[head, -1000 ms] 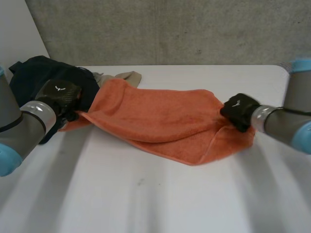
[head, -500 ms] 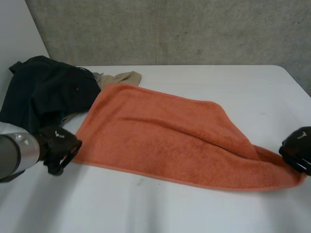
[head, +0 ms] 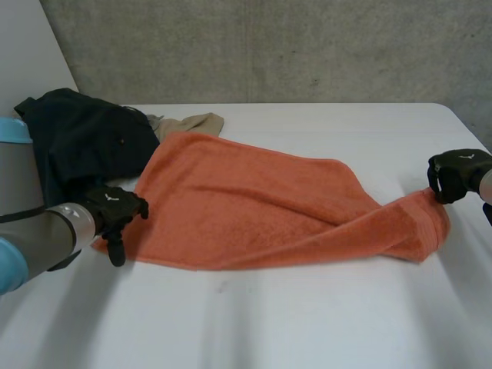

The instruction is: Fold the laundry.

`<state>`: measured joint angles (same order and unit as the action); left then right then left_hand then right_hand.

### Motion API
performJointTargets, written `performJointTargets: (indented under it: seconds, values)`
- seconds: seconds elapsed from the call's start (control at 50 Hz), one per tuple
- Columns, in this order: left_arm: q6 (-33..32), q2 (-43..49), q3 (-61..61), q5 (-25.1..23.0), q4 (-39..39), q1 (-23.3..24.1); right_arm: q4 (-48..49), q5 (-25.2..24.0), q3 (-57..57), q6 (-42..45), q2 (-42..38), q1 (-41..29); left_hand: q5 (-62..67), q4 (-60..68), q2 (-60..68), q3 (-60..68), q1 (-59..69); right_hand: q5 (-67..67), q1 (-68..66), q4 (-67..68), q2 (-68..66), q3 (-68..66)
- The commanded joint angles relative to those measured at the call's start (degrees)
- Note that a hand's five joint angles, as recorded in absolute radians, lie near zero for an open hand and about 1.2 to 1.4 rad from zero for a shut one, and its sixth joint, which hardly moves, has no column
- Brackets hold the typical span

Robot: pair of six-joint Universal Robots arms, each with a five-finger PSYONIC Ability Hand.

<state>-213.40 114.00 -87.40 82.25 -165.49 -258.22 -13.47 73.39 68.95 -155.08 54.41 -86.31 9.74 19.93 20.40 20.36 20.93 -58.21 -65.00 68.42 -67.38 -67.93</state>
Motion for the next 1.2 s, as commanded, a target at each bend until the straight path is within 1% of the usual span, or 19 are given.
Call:
performJointTargets:
  seconds: [0.02,0.2,0.32,0.4,0.48,0.5,0.52,0.64,0.72,0.8,0.82,0.88,0.96,1.04,1.12,1.14,1.16,1.18,1.2]
  values:
    - [-0.7,4.83,1.71,0.98,-2.81,1.14,2.39,3.16,-0.05,-0.49,-1.42,0.18,0.73,0.54,0.07,0.11,-0.46,-11.79,-15.0,11.58,-12.62,-12.07]
    - [-3.16,9.13,4.34,2.83,-5.36,2.81,3.71,3.6,-0.04,-0.14,-2.47,1.76,2.24,2.05,1.58,1.62,1.05,-11.79,-15.0,11.58,-12.62,-12.07]
    - [-4.13,10.98,5.75,4.15,-7.12,3.42,3.97,4.04,-0.22,0.04,-3.53,2.29,11.82,11.63,11.16,11.2,10.63,-11.79,-15.0,11.58,-12.62,-12.07]
    - [-4.57,11.86,6.19,5.55,-8.09,3.69,4.15,4.13,-0.22,0.22,-4.14,2.64,25.93,25.74,25.27,25.31,24.74,-11.79,-15.0,11.58,-12.62,-12.07]
    - [-4.39,11.42,5.75,5.91,-9.67,3.6,4.15,4.04,-0.31,0.22,-4.49,3.16,47.78,47.59,47.12,47.16,46.59,-11.79,-15.0,11.58,-12.62,-12.07]
    - [-4.22,10.9,5.49,6.08,-10.72,3.43,4.15,4.04,-0.31,0.3,-4.58,3.34,58.49,58.3,57.83,57.87,57.3,-11.79,-15.0,11.58,-12.62,-12.07]
    - [-4.13,10.63,5.4,6.17,-11.25,3.42,4.15,4.04,-0.31,0.31,-4.58,3.43,60.24,60.05,59.58,59.62,59.05,-11.79,-15.0,11.58,-12.62,-12.07]
    - [-3.07,7.74,3.91,6.0,-13.8,2.9,3.71,3.6,-0.05,0.22,-3.62,3.96,60.26,60.07,59.6,59.64,59.07,-11.79,-15.0,11.58,-12.62,-12.07]
    - [-2.63,3.35,2.59,5.56,-13.45,2.46,1.61,1.94,0.48,0.48,-0.2,4.57,60.26,60.07,59.6,59.64,59.07,-11.79,-15.0,11.58,-12.62,-12.07]
    - [-1.23,-5.52,1.71,4.41,-12.58,1.58,-3.49,-1.84,0.92,3.46,6.39,6.59,60.26,60.07,59.6,59.64,59.07,-11.79,-15.0,11.58,-12.62,-12.07]
    - [0.08,-10.59,1.88,3.89,-11.7,1.49,-5.5,-3.59,0.75,5.3,9.54,8.07,60.26,60.07,59.6,59.64,59.07,-11.79,-15.0,11.58,-12.62,-12.07]
    - [2.19,-17.56,2.67,2.66,-10.38,1.4,-8.23,-6.14,0.05,8.47,14.12,10.02,60.26,60.07,59.6,59.64,59.07,-11.79,-15.0,11.58,-12.62,-12.07]
    - [6.4,-27.05,5.39,-2.07,-8.36,1.67,-13.76,-8.7,-2.06,12.52,20.63,11.43,60.26,60.07,59.6,59.64,59.07,-11.79,-15.0,11.58,-12.62,-12.07]
    - [8.35,-25.68,6.01,-4.72,-7.83,2.19,-18.16,-9.58,-1.98,13.22,21.79,10.64,60.26,60.07,59.6,59.64,59.07,-11.79,-15.0,11.58,-12.62,-12.07]
    - [7.83,-21.29,5.93,-3.86,-7.83,3.33,-21.07,-9.58,0.21,15.06,19.87,8.71,60.26,60.07,59.6,59.64,59.07,-11.79,-15.0,11.58,-12.62,-12.07]
    - [7.48,-20.23,5.93,-3.5,-7.83,3.42,-21.16,-9.49,0.57,15.51,19.16,8.01,60.26,60.07,59.6,59.64,59.07,-8.77,-11.98,8.56,-9.6,-9.05]
    - [7.13,-19.26,5.93,-3.15,-7.65,3.51,-21.16,-9.49,0.83,15.86,18.45,7.22,60.26,60.07,59.6,59.64,59.07,1.41,-1.79,-1.63,0.59,1.14]
    - [6.6,-17.6,5.58,-2.1,-7.3,3.69,-21.34,-9.06,1.18,16.47,16.88,5.47,60.26,60.07,59.6,59.64,59.07,20.83,17.63,-21.05,20.01,20.56]
    - [6.42,-16.89,5.31,-1.57,-7.12,3.77,-21.43,-8.53,1.45,16.74,16.17,4.49,60.26,60.07,59.6,59.64,59.07,29.19,25.98,-29.41,28.36,28.92]
